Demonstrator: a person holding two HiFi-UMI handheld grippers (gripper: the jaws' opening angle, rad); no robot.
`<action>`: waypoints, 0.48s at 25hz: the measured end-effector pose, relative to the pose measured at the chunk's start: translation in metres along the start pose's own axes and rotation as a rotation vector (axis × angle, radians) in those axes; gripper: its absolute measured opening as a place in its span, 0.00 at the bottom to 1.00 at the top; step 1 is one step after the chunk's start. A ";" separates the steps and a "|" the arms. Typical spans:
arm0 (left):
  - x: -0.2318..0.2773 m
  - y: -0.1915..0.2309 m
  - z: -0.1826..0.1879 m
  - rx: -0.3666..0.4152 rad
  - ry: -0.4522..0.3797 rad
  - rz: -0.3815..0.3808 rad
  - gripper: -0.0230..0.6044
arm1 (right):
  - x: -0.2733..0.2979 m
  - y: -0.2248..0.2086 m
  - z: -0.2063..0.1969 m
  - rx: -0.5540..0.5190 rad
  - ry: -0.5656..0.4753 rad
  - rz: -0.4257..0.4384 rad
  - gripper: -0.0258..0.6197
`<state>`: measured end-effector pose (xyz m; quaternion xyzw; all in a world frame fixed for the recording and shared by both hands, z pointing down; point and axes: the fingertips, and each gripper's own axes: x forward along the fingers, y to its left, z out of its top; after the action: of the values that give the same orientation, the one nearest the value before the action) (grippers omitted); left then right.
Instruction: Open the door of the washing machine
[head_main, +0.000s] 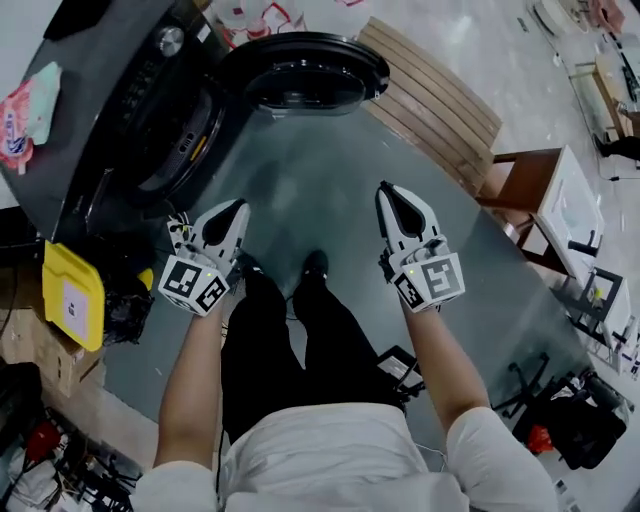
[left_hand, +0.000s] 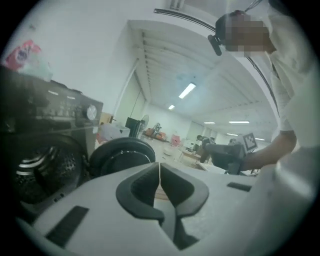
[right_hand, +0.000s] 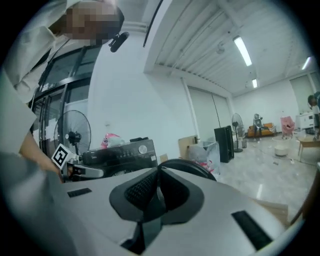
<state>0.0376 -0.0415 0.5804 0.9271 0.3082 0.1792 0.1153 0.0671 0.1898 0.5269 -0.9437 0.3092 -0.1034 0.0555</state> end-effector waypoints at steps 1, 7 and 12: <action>-0.021 0.000 0.017 0.025 -0.012 0.035 0.06 | -0.005 0.007 0.023 -0.025 -0.024 0.007 0.11; -0.133 -0.030 0.140 0.171 -0.144 0.199 0.06 | -0.060 0.041 0.154 -0.128 -0.175 0.008 0.10; -0.211 -0.050 0.215 0.230 -0.306 0.276 0.06 | -0.109 0.061 0.225 -0.206 -0.266 -0.030 0.10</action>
<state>-0.0601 -0.1537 0.3134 0.9839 0.1760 0.0145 0.0286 -0.0023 0.2153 0.2801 -0.9543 0.2940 0.0538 -0.0026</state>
